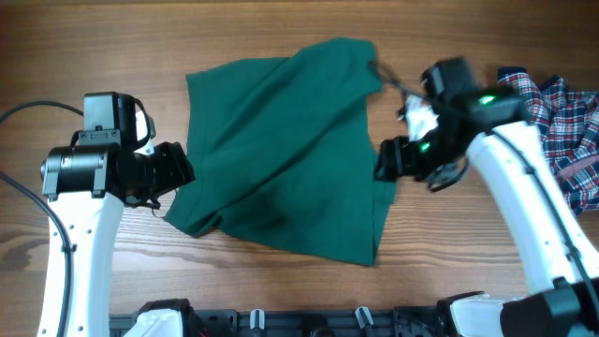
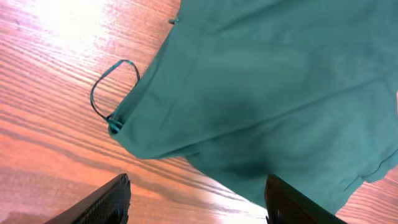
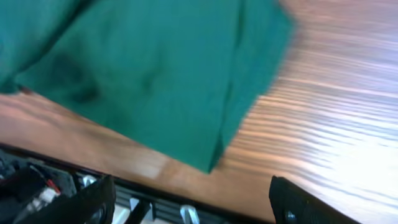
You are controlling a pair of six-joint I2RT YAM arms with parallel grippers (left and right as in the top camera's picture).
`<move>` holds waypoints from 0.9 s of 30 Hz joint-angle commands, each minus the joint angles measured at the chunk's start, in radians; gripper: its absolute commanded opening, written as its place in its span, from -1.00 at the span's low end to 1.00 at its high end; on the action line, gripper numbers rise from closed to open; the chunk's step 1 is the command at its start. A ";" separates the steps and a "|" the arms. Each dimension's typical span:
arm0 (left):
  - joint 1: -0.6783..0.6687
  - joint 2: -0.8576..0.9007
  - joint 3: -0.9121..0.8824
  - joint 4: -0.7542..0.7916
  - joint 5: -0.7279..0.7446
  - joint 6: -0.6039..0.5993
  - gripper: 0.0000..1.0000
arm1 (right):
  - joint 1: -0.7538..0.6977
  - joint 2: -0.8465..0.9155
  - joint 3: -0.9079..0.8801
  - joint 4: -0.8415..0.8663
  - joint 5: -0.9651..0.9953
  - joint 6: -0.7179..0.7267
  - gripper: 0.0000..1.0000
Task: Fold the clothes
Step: 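Grasp the garment's bottom corners with both grippers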
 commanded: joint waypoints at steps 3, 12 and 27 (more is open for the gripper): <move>0.002 0.018 0.008 0.007 -0.009 -0.001 0.43 | 0.122 -0.016 -0.259 0.217 -0.056 0.079 0.61; 0.002 0.026 0.008 0.008 -0.008 -0.002 0.44 | 0.147 -0.012 -0.614 0.705 -0.066 0.151 0.61; 0.002 0.027 0.008 0.005 -0.009 0.000 0.44 | 0.147 -0.014 -0.676 0.803 -0.171 0.099 -0.91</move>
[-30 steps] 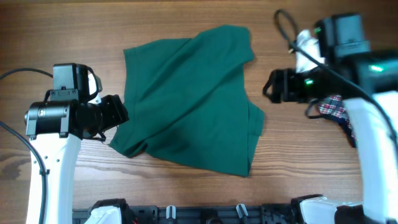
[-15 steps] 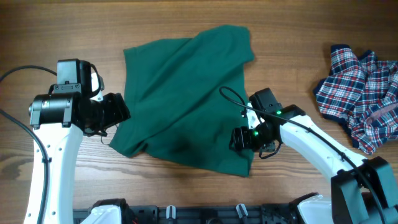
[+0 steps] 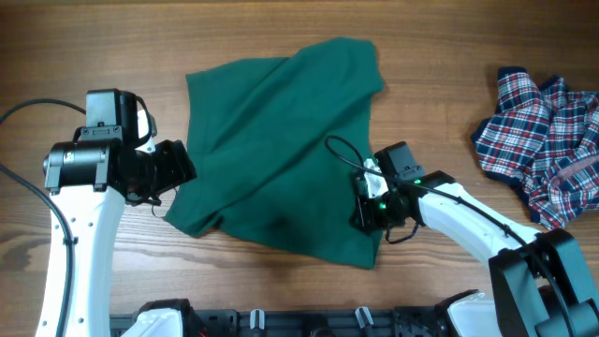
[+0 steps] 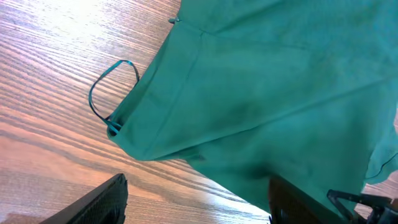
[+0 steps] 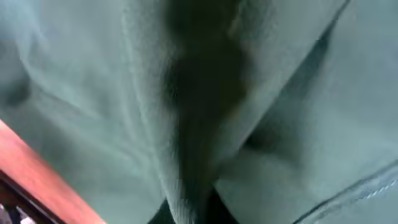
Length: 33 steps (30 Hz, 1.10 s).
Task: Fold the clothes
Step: 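Grasp the garment's bottom corners with both grippers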
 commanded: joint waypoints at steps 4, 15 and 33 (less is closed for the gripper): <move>0.002 0.021 -0.026 -0.014 -0.009 0.003 0.43 | 0.003 -0.246 0.058 -0.140 -0.025 -0.005 -0.92; 0.001 0.034 -0.404 0.154 0.169 -0.072 0.25 | 0.003 -0.466 0.068 -0.227 -0.034 -0.032 -0.91; 0.001 0.034 -0.575 0.328 0.163 -0.133 0.36 | 0.003 -0.601 0.068 -0.407 -0.091 -0.103 -0.91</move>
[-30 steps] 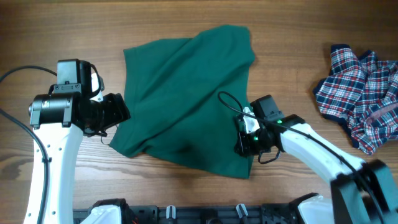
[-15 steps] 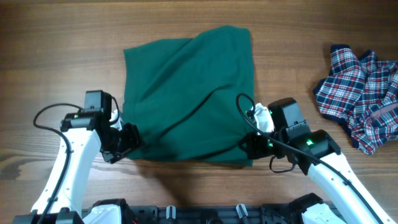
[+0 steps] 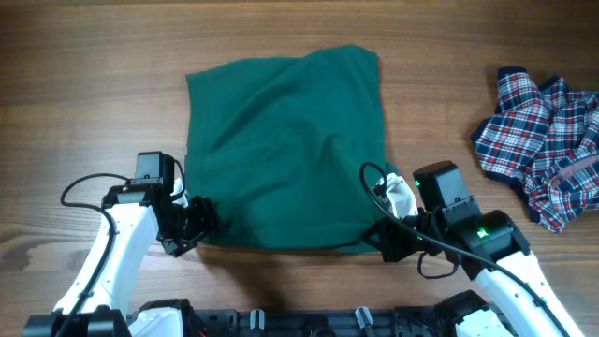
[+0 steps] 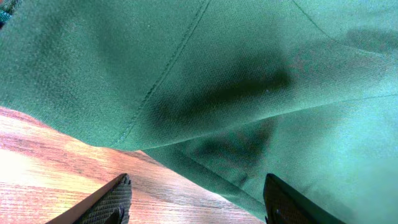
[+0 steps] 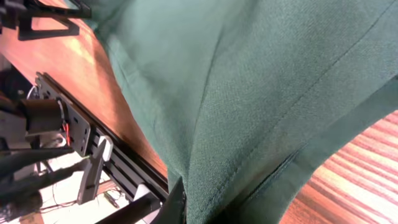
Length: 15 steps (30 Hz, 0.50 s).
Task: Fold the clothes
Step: 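Grasp the garment's bottom corners with both grippers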
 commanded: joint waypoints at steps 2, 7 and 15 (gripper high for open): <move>0.002 0.000 -0.012 0.001 0.000 -0.018 0.36 | 0.003 -0.024 0.014 0.074 0.000 0.100 -0.91; 0.002 0.000 -0.015 -0.043 -0.073 -0.090 0.39 | 0.003 -0.024 0.017 0.129 0.099 0.243 -0.91; 0.002 0.000 -0.016 0.027 -0.143 -0.232 0.43 | 0.003 -0.026 0.055 0.131 0.140 0.266 -0.91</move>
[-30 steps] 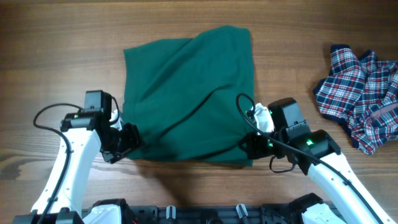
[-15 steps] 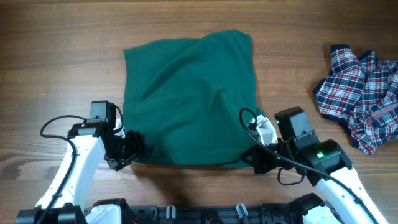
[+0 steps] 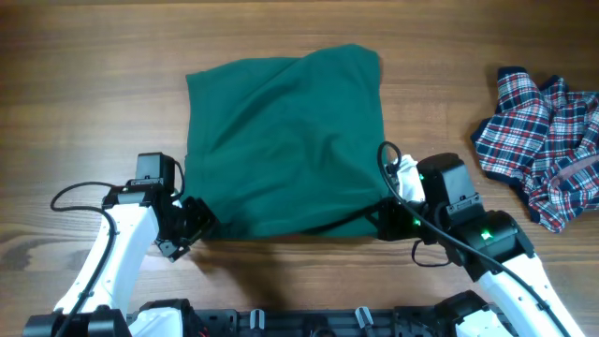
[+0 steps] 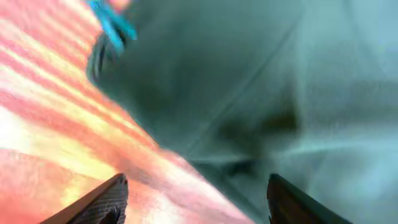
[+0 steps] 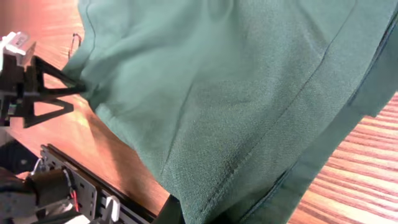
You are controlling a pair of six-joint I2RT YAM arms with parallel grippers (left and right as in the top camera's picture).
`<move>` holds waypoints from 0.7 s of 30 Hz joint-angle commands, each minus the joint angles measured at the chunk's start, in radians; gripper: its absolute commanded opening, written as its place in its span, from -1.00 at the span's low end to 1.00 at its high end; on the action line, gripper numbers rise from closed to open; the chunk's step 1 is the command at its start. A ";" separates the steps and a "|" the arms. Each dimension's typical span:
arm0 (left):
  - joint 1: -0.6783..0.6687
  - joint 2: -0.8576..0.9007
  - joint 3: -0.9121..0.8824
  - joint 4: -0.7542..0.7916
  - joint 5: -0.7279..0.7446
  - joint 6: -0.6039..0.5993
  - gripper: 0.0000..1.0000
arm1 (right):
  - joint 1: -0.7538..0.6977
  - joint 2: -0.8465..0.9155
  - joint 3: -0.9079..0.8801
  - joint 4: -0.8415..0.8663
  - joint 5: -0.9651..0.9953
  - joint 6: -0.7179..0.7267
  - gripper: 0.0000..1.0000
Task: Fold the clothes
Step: 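Grasp the garment's bottom corners with both grippers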
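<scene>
A green cloth [image 3: 281, 140] lies spread over the middle of the table, creased, with its near edge roughly straight. My right gripper [image 3: 386, 223] is shut on the cloth's near right corner; in the right wrist view the fabric [image 5: 249, 106] drapes over the gripper [image 5: 186, 213] and hides most of the fingers. At the near left corner my left gripper [image 3: 195, 225] stands open. Its wrist view is blurred: the two fingertips [image 4: 109, 199] straddle bare wood and the cloth's edge [image 4: 261, 93], with a blue loop [image 4: 112, 26] at the top left.
A crumpled plaid shirt [image 3: 543, 140] lies at the table's right side. A black rail [image 3: 299, 323] runs along the table's front edge, close behind both grippers. Cables trail from both arms.
My right gripper, still shut on the corner, has moved a little away from the front edge, and the cloth's near edge with it. The left wrist view now shows bare table and the blue loop.
Both grippers stood open beside the skewed cloth, left and right. Then the right one was down on the near right corner. Later that corner lay close to the front edge, the cloth squarer, and the left gripper was at the near left corner. Now the near edge sits slightly farther back.
</scene>
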 commanded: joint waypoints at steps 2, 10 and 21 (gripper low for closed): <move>0.002 0.005 -0.041 0.084 -0.039 -0.137 0.30 | 0.003 -0.014 0.031 0.005 0.018 0.012 -0.91; 0.002 0.058 -0.075 0.119 -0.020 -0.136 -0.81 | 0.003 -0.014 0.031 0.007 0.019 0.011 -0.91; 0.003 0.058 -0.075 0.129 -0.072 -0.195 1.00 | -0.001 -0.014 0.093 -0.011 0.067 -0.006 -0.91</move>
